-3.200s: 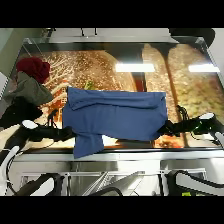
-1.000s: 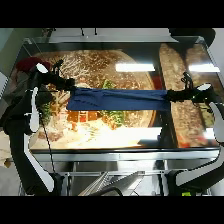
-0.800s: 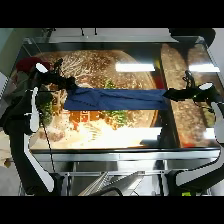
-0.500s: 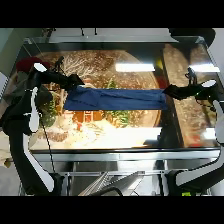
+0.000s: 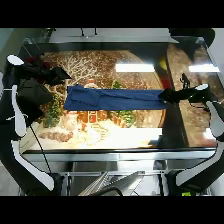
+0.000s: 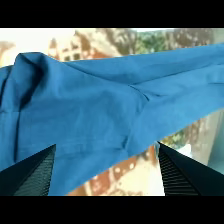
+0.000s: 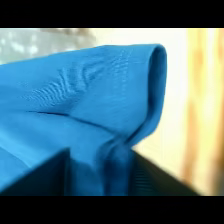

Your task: Fold the shirts.

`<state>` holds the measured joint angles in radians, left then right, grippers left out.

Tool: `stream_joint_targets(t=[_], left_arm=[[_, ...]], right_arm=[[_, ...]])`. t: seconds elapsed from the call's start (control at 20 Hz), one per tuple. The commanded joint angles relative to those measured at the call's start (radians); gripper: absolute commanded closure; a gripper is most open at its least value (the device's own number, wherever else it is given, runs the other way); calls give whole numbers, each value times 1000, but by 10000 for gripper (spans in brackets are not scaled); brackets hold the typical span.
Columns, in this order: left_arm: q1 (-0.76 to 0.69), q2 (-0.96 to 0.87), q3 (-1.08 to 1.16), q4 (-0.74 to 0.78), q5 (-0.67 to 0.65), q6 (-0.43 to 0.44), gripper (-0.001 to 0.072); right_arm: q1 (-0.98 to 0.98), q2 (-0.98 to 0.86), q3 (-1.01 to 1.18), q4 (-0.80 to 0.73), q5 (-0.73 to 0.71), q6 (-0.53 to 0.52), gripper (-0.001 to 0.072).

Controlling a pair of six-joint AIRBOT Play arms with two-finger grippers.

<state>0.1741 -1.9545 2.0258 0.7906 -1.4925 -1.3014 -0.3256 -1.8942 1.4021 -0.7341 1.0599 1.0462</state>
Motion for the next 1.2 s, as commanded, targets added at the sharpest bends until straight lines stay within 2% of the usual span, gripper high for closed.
stream_joint_targets(t=[0.0, 0.05, 0.1, 0.2, 0.25, 0.4, 0.45, 0.65, 0.85, 1.0, 1.1, 1.15], left_arm=[[-20, 51, 0, 0, -21, 0, 21], [-42, 48, 0, 0, -21, -1, 21], [-73, 40, 0, 0, -22, -5, 93], [-143, 13, 0, 0, -24, -6, 469], [-193, -6, 0, 0, -18, -6, 582], [-346, -92, 0, 3, 83, -7, 605], [-399, -130, 0, 3, 130, -10, 694], [-563, -255, 0, 2, 315, -77, 694], [-633, -281, 0, 1, 428, -107, 694], [-631, -278, 0, -14, 412, -114, 694], [-589, -236, 0, -76, 328, -101, 694], [-553, -192, 0, -103, 260, -56, 695]], right_arm=[[1, -16, 2, 13, 14, -26, 538], [0, -16, 5, 13, 18, -26, 689], [0, -16, 10, 13, 20, -26, 687], [1, -13, 23, 13, 39, -29, 688], [1, -11, 40, 21, 75, -29, 688], [6, 27, 103, 44, 211, -29, 688], [9, 55, 116, 72, 236, -29, 688], [13, 192, 143, 210, 317, -29, 689], [41, 302, 148, 344, 346, -29, 689], [72, 345, 148, 373, 344, -28, 688], [95, 347, 148, 372, 343, -25, 688], [109, 347, 148, 373, 337, -24, 688]])
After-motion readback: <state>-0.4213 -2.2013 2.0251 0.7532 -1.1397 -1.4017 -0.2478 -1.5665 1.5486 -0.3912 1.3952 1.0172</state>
